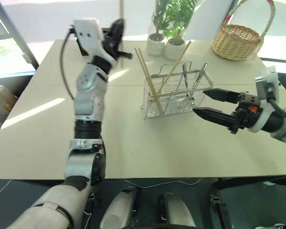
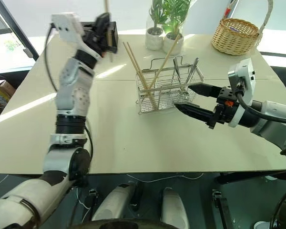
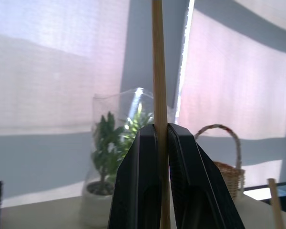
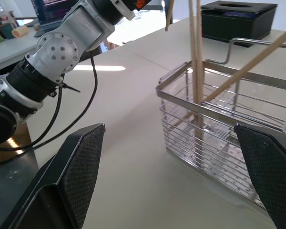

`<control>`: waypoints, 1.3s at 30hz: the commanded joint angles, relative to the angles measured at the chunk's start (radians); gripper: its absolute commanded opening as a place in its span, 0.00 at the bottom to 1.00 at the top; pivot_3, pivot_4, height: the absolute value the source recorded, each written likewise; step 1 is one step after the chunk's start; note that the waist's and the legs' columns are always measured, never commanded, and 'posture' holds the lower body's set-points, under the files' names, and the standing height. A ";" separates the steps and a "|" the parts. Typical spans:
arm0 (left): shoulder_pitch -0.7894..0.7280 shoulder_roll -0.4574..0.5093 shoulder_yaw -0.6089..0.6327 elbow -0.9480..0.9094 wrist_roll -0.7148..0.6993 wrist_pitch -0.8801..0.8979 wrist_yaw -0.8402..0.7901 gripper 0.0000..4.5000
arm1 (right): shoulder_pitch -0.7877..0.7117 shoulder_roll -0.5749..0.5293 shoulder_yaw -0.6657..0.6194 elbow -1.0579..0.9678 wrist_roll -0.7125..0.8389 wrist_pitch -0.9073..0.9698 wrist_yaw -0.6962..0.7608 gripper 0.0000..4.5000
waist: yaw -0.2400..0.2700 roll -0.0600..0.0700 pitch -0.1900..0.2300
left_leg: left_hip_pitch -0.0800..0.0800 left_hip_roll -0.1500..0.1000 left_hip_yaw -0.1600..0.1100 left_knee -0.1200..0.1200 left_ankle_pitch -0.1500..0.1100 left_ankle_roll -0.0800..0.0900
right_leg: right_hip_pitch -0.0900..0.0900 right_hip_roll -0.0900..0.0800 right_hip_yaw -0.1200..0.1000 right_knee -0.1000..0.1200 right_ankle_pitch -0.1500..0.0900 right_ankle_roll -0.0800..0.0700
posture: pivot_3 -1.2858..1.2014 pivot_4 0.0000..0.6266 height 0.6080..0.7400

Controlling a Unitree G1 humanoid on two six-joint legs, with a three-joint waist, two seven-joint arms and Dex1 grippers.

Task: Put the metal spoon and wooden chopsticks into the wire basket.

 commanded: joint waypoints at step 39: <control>0.124 -0.162 -0.119 0.095 0.055 -0.176 -0.073 0.98 | 0.105 0.042 -0.108 -0.073 -0.005 -0.072 -0.075 1.00 | 0.004 0.000 0.000 | 0.001 0.001 0.000 0.003 0.000 0.000 | 0.003 0.000 0.000 0.001 0.000 0.000 | 0.52 0.24 1.00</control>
